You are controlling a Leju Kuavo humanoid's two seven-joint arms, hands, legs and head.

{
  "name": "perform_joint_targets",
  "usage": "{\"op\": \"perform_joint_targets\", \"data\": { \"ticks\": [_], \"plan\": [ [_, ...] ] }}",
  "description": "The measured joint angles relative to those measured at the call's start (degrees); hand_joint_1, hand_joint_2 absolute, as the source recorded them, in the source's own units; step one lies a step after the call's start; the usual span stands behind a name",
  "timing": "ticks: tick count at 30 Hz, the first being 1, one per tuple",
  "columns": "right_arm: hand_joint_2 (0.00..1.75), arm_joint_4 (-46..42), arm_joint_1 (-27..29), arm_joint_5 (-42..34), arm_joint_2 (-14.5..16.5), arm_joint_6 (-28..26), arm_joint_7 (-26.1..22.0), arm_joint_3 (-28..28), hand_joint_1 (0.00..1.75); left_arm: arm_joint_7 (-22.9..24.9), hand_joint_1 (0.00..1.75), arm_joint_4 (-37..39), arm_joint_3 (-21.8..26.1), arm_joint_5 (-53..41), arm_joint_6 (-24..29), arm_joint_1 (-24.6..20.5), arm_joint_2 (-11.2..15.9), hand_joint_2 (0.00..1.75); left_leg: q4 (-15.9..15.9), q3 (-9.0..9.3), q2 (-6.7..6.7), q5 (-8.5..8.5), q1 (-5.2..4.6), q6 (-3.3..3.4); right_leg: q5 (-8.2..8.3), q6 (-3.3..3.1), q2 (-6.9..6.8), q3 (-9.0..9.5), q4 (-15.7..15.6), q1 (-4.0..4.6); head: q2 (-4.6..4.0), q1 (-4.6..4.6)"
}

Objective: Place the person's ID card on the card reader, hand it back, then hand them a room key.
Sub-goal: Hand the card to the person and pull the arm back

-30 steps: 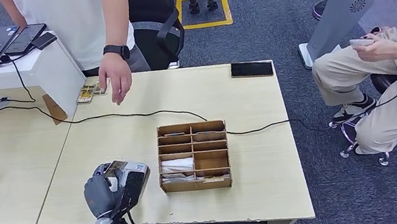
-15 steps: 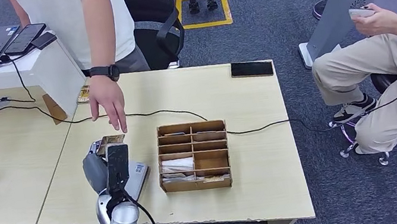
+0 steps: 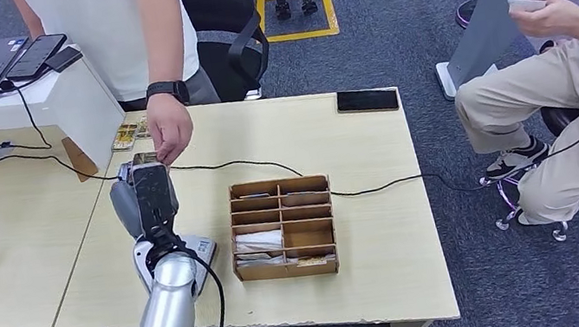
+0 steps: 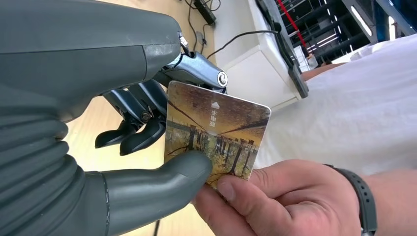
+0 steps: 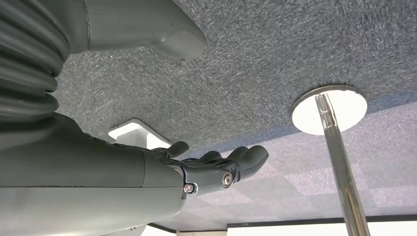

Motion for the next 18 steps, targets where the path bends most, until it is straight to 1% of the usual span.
{"op": "perform_joint_targets", "data": {
  "ticks": [1, 2, 8, 15, 18],
  "plan": [
    [1.75, 0.03, -0.01, 0.04, 0.0, 0.0, 0.0, 0.01, 0.0, 0.13, 0.16, 0.01, -0.14, 0.46, 0.0, -0.37, 0.1, 1.75, 0.0, 0.0, 0.0, 0.0, 0.0, 0.0, 0.0, 0.0, 0.0, 0.0, 0.0, 0.0, 0.0, 0.0],
    [1.75, 0.06, -0.01, 0.07, 0.0, 0.0, 0.0, 0.0, 0.0, 0.19, 0.0, 0.03, -0.22, 0.95, 0.0, -0.72, 0.16, 1.75, 0.0, 0.0, 0.0, 0.0, 0.0, 0.0, 0.0, 0.0, 0.01, -0.01, 0.0, 0.0, 0.0, 0.0],
    [1.75, 0.14, -0.08, -0.11, 0.01, 0.0, 0.0, -0.01, 0.0, -1.33, 0.0, 0.06, -0.28, 2.66, 0.0, -2.44, 0.22, 1.75, 0.0, -0.01, 0.01, 0.0, 0.0, 0.0, 0.0, 0.0, 0.0, -0.01, 0.0, 0.0, 0.01, 0.01],
    [1.75, 0.14, -0.09, -0.32, 0.08, 0.0, 0.04, -0.01, 0.0, -3.19, 0.0, 0.02, -0.28, 2.66, 0.02, -2.7, 0.19, 1.75, 0.0, -0.02, 0.01, 0.0, 0.0, 0.0, 0.0, 0.0, 0.01, -0.03, 0.0, 0.0, 0.01, 0.01],
    [1.75, 0.0, -0.06, -1.44, 0.2, 0.0, 0.35, -0.01, 0.0, -5.21, 0.0, -1.32, -0.58, 2.74, 0.04, -1.71, -0.12, 0.44, 0.0, -0.03, 0.02, 0.0, 0.0, 0.0, 0.0, 0.0, 0.02, -0.03, 0.0, 0.0, 0.0, -0.01]
  ]
}}
